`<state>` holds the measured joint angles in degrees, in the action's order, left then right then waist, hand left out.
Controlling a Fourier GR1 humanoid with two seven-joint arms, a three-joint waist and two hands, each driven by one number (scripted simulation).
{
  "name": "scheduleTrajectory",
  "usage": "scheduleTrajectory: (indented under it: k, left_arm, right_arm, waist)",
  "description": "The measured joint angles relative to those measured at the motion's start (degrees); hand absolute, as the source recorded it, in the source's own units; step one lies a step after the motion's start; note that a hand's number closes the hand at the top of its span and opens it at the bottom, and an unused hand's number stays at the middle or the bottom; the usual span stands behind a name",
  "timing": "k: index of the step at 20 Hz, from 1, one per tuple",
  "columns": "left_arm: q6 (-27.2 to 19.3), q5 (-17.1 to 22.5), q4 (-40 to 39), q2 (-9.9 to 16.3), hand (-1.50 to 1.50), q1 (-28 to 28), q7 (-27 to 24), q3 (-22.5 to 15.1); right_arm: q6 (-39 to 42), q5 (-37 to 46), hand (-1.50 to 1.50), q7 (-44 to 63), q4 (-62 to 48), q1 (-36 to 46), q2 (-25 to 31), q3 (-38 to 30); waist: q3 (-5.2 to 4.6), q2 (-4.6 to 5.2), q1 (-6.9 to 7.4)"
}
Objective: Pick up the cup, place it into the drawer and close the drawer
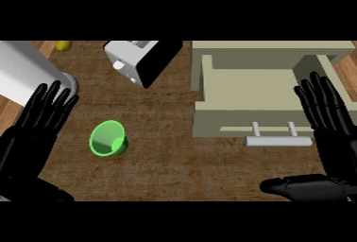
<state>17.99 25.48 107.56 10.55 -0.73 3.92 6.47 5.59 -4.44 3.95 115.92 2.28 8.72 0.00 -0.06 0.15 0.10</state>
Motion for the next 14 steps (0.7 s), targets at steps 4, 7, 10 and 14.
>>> scheduleTrajectory:
  k: [4, 7, 10, 14]
  left_arm:
    - [2.34, -0.34, -7.92, 1.63, -1.5, -3.07, -1.72, 2.31]
    - [3.87, -2.22, -13.5, 1.83, -1.5, -3.77, -4.26, 2.84]
    - [4.68, -5.51, -19.0, 1.4, -1.5, -4.2, -8.06, 2.81]
    - [6.13, -8.64, -26.95, 2.0, -1.5, -5.29, -12.57, 3.58]
  right_arm:
    - [1.04, -0.51, -1.5, 0.48, -2.62, 2.53, 0.15, -0.49]
    - [1.01, -0.14, -1.5, 1.47, -4.23, 5.43, 0.24, -0.79]
    - [1.81, -0.88, -1.5, 1.37, -5.41, 6.68, 0.65, -1.91]
    - [2.57, -0.97, -1.5, 0.16, -7.74, 8.47, 0.98, -3.05]
  waist:
    - [0.04, -0.04, -0.11]
    - [0.03, -0.06, -0.12]
    - [0.02, -0.07, -0.17]
    - [0.04, -0.06, -0.18]
